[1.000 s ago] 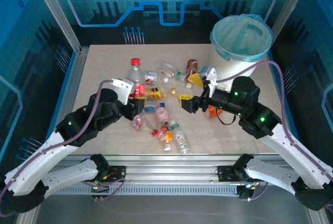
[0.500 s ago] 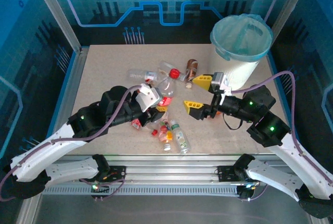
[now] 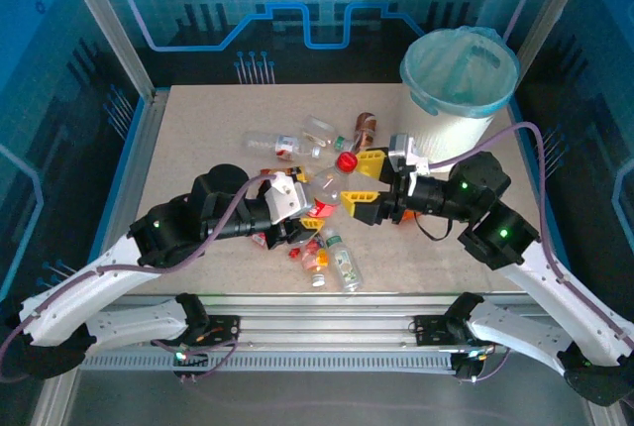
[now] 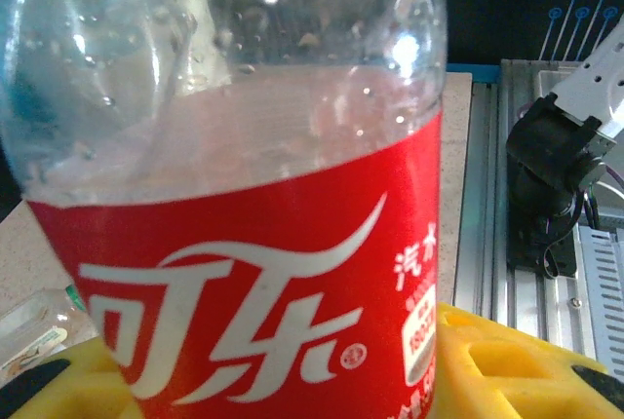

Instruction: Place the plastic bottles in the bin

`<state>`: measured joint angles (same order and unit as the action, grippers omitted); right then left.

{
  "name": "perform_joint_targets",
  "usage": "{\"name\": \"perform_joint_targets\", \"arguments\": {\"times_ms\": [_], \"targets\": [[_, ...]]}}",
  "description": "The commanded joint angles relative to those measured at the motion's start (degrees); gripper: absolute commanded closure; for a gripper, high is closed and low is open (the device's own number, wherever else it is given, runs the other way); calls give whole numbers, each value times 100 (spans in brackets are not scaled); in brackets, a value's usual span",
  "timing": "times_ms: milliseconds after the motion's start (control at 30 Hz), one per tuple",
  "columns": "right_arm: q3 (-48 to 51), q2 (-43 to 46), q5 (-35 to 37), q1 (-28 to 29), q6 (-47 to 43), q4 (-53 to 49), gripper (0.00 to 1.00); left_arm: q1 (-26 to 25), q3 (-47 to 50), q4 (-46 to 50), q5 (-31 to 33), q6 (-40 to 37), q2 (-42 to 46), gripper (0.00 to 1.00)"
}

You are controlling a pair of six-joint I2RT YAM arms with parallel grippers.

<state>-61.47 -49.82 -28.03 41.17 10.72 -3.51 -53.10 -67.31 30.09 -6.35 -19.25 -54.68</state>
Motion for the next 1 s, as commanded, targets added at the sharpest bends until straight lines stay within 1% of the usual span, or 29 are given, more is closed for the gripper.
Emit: {"name": "perform_joint_targets", "arguments": {"times_ms": [0, 167, 367, 567, 667, 733, 833, 967], "targets": [[-246, 1, -293, -52, 100, 298, 33, -33, 7, -55, -294, -192, 104, 53], [-286, 7, -392, -41, 121, 336, 35, -38, 25, 23, -485, -245, 91, 53], [-321, -10, -619, -38, 160, 379, 41, -34, 51, 77, -741, -307, 65, 52], [-330, -1, -571, -19, 98, 286, 39, -40, 85, 40, -865, -291, 24, 52], [-317, 8, -639, -17, 40, 276, 46, -37, 87, 3, -926, -260, -32, 52], [-321, 12, -672, -8, -3, 250, 52, -34, 62, -2, -897, -272, -77, 51], [-321, 49, -650, -10, -99, 163, 57, -37, 47, -61, -809, -282, -105, 51], [-339, 87, -606, -10, -253, -29, 60, -34, 51, -189, -615, -290, -104, 49]]}}
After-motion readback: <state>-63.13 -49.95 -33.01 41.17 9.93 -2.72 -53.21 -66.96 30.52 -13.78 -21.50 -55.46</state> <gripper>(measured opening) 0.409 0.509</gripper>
